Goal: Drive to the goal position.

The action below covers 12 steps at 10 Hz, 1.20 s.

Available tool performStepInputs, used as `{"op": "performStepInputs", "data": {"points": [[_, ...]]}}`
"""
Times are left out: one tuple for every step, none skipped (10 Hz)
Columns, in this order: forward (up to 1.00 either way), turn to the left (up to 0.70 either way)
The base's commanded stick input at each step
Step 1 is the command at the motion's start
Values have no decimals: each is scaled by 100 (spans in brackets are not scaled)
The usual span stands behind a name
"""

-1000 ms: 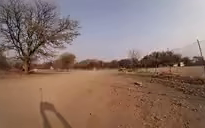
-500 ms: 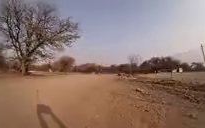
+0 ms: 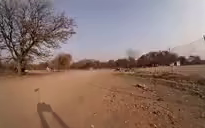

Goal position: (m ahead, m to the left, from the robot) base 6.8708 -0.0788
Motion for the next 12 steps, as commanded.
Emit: {"op": "performStepInputs", "data": {"points": [[70,0],[70,0],[70,0],[70,0],[70,0],[70,0],[70,0],[70,0],[70,0],[70,0],[70,0],[70,0]]}}
